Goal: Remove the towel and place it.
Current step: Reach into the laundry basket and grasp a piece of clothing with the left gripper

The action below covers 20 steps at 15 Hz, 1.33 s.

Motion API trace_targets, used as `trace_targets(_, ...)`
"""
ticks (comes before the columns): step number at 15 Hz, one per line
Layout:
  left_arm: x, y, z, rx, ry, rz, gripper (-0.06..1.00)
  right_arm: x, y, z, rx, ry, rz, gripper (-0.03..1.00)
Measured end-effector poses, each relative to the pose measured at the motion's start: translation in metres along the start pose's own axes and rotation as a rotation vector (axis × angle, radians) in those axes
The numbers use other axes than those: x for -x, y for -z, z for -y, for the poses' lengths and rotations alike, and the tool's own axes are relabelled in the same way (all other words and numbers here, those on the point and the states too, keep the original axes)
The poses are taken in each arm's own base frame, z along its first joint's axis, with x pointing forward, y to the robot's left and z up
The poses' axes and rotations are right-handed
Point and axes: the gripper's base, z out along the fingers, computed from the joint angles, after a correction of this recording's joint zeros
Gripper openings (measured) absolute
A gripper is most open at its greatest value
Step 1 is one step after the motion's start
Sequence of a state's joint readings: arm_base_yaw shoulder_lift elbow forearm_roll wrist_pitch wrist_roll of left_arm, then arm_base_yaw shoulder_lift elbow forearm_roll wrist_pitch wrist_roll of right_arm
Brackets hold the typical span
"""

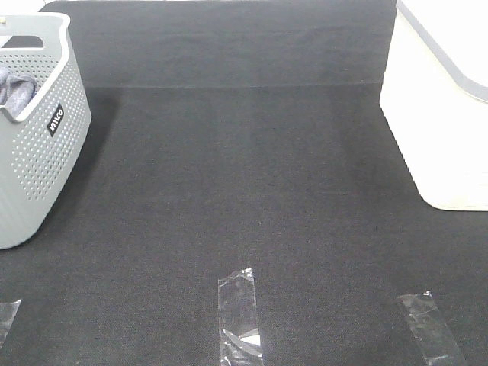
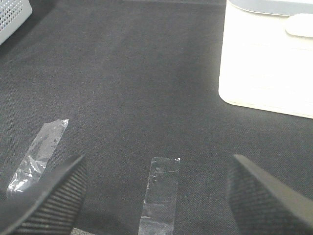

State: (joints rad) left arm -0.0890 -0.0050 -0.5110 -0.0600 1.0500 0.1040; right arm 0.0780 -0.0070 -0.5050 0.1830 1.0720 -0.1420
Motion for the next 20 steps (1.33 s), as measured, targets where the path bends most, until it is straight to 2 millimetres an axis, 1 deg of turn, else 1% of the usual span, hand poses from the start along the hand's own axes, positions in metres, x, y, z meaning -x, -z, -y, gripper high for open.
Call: trace_targets(20, 0.0, 0.0, 0.0, 0.0, 0.0, 0.0, 0.74, 0.0, 0.0, 0.0, 0.0, 0.0, 0.0, 0.74)
